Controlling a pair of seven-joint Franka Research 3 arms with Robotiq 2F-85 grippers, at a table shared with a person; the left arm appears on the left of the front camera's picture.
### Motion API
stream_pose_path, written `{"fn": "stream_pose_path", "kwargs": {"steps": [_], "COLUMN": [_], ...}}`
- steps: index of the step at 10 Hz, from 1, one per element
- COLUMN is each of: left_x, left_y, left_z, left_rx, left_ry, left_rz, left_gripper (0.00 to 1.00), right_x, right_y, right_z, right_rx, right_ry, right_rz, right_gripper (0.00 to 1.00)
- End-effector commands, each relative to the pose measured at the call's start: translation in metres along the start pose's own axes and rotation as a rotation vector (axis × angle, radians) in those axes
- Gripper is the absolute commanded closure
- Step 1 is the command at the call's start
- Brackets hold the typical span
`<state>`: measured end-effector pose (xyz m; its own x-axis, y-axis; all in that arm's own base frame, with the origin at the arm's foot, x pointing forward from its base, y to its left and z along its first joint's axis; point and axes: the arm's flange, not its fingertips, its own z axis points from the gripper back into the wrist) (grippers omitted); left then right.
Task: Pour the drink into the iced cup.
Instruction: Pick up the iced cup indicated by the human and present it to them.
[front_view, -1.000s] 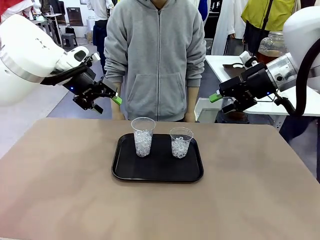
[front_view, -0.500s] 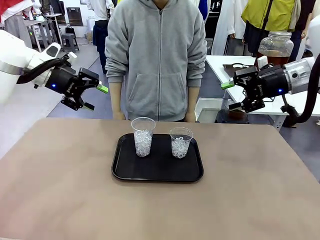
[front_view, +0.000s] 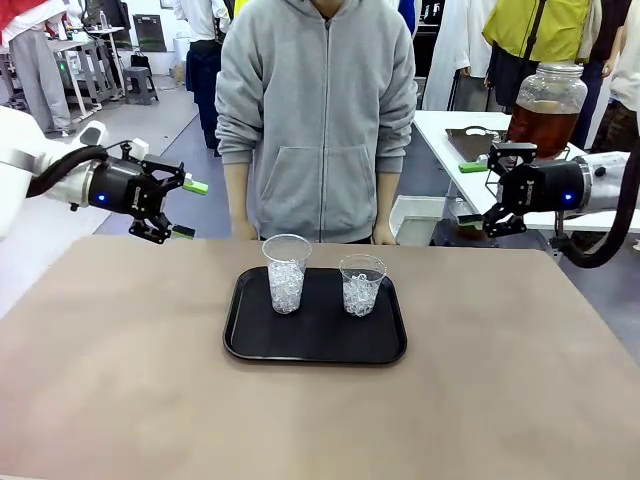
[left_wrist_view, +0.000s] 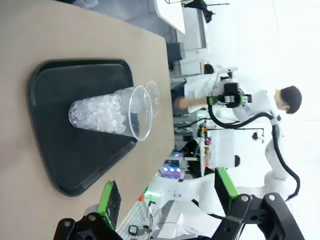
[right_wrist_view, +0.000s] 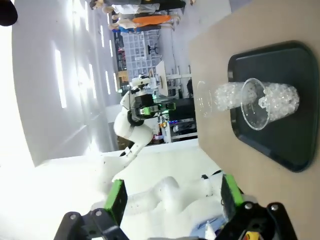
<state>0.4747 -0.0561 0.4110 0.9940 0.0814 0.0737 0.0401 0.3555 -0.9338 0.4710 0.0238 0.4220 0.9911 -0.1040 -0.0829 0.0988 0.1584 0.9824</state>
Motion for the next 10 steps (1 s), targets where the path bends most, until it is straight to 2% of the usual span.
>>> {"fn": "stream_pose_path", "kwargs": {"steps": [1, 6, 8, 9, 10], "left_x": [0.016, 0.033, 0.031, 0.031, 0.031], "left_y": [0.012, 0.021, 0.021, 0.021, 0.021], "left_z": [0.007, 0.008, 0.01, 0.005, 0.005], "left_rx": [-0.091, -0.172, -0.194, -0.135, -0.135], "left_ry": [0.021, 0.064, 0.066, 0.071, 0.071], "left_rz": [0.008, 0.019, -0.042, 0.031, 0.031], "left_gripper": [0.0, 0.0, 0.0, 0.0, 0.0], "right_x": [0.019, 0.039, 0.036, 0.035, 0.035], "right_y": [-0.007, -0.019, -0.019, -0.022, -0.022], "right_z": [0.003, -0.002, -0.002, -0.003, -0.003], "right_rx": [0.043, 0.067, 0.067, 0.033, 0.033], "right_ry": [0.002, 0.022, 0.036, 0.021, 0.021], "right_rz": [-0.004, 0.01, 0.02, -0.01, -0.01], "right_gripper": [0.0, 0.0, 0.0, 0.0, 0.0]}}
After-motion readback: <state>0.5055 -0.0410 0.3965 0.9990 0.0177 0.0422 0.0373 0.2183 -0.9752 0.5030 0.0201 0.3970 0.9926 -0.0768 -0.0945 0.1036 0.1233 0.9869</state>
